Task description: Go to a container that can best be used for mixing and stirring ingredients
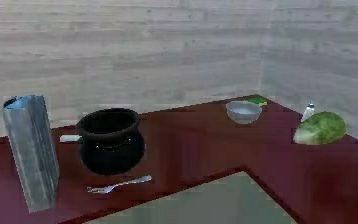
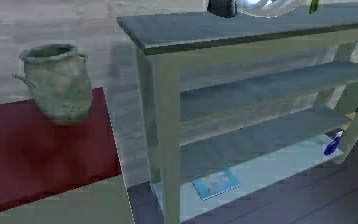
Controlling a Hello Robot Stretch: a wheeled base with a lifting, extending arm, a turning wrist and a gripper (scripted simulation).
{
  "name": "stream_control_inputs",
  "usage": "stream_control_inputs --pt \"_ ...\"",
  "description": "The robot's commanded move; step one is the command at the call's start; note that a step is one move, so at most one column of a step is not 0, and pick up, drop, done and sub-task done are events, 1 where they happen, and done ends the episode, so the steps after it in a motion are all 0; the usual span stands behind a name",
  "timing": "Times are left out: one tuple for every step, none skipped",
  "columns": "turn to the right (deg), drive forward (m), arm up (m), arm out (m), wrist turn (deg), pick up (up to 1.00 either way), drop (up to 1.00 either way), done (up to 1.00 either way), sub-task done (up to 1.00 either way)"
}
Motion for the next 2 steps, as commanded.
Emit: stream_control_inputs --pt "18.0 0.00 0.00 0.00 0.0 0.00 0.00 0.00 0.00" --pt "0.0 0.00 0.00 0.00 0.0 0.00 0.00 1.00 0.00"
